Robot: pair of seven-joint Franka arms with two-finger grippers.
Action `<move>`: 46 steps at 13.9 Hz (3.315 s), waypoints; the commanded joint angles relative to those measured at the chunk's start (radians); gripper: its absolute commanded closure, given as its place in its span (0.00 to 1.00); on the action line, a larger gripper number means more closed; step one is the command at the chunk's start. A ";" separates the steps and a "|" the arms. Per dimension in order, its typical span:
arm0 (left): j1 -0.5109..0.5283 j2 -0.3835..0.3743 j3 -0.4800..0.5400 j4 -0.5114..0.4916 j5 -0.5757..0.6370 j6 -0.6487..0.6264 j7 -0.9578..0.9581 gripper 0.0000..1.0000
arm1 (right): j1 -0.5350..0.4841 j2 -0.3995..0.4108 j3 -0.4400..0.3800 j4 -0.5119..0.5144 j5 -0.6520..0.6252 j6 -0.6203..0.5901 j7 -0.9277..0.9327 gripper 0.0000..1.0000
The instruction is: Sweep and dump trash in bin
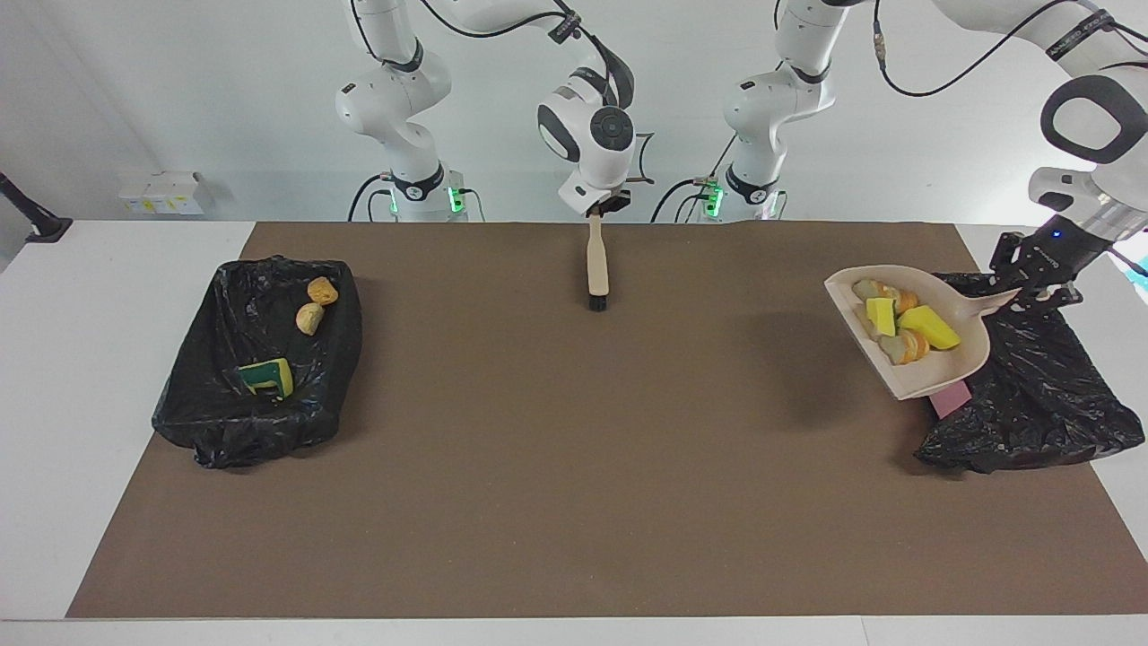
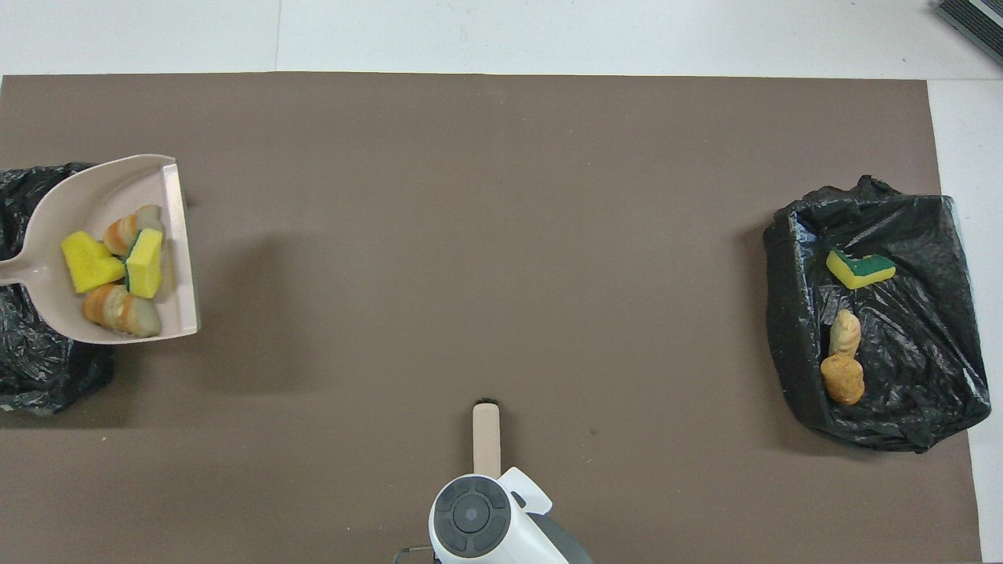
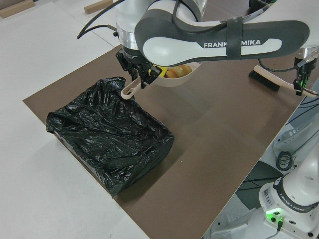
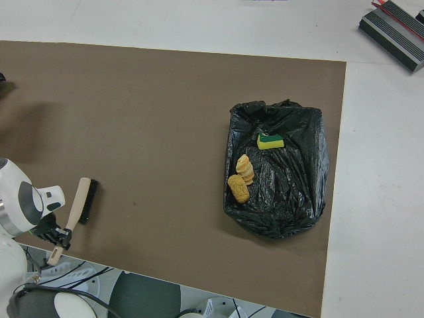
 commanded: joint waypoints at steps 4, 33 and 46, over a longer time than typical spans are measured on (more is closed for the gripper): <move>0.148 0.135 -0.011 0.166 0.134 -0.002 0.140 1.00 | -0.016 0.001 0.001 -0.010 0.028 0.028 -0.029 0.42; -0.133 -0.145 -0.019 -0.073 1.009 -0.001 -0.479 1.00 | -0.768 -0.063 -0.042 0.812 -0.451 -0.583 -0.465 0.00; -0.394 -0.171 -0.022 -0.092 0.391 -0.253 -1.159 1.00 | -0.759 -0.068 -0.129 0.825 -0.415 -0.595 -0.534 0.00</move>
